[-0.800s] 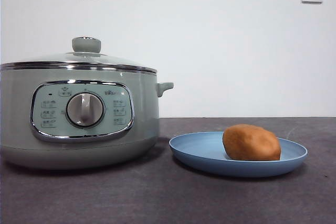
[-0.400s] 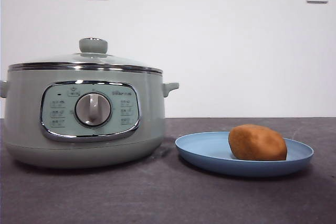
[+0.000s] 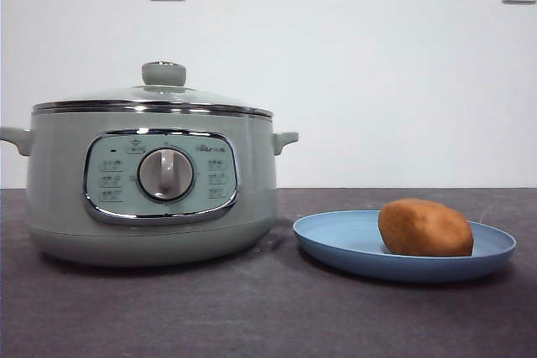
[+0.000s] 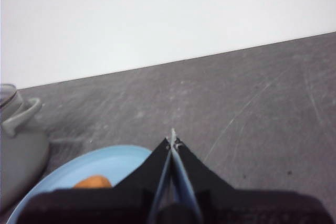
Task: Take the potato out from the steamer,put the potato on the plate,close the lid
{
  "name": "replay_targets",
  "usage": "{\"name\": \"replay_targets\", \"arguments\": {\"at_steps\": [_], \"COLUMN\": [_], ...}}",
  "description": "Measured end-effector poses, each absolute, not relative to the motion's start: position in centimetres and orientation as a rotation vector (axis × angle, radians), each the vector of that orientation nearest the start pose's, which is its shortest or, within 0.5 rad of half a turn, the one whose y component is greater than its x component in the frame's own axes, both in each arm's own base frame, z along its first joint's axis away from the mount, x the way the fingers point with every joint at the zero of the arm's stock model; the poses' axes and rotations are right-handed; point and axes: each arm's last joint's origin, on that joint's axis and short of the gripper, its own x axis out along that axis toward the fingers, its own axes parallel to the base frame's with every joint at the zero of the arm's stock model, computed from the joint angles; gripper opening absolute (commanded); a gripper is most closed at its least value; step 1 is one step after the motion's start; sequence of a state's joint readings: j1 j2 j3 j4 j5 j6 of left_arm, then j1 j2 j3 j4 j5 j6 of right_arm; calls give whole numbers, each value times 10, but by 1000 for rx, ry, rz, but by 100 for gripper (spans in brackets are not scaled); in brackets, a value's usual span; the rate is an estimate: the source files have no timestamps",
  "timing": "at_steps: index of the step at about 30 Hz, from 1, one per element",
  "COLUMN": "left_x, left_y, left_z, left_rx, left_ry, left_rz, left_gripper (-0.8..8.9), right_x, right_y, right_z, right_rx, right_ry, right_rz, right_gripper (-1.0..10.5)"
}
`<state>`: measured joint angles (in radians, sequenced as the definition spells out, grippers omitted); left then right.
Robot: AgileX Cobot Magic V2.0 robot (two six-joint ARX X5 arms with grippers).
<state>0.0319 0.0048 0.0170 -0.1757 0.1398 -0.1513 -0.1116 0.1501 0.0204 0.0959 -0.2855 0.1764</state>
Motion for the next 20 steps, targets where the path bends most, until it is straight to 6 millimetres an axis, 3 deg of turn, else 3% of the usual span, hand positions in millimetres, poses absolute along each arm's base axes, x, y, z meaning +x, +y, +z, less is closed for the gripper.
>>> {"name": "replay_targets", "arguments": {"at_steps": [20], "left_x": [95], "left_y": [-1], "left_z": [152], "left_rx": [-165], "left_ry": [171], "left_rz": [-95], "left_gripper": [-1], "right_x": [95], "right_y": [-3], "right_z": [155], "right_rx": [202], "right_ry": [149], "right_rz": [157], "right_gripper": [-1]}}
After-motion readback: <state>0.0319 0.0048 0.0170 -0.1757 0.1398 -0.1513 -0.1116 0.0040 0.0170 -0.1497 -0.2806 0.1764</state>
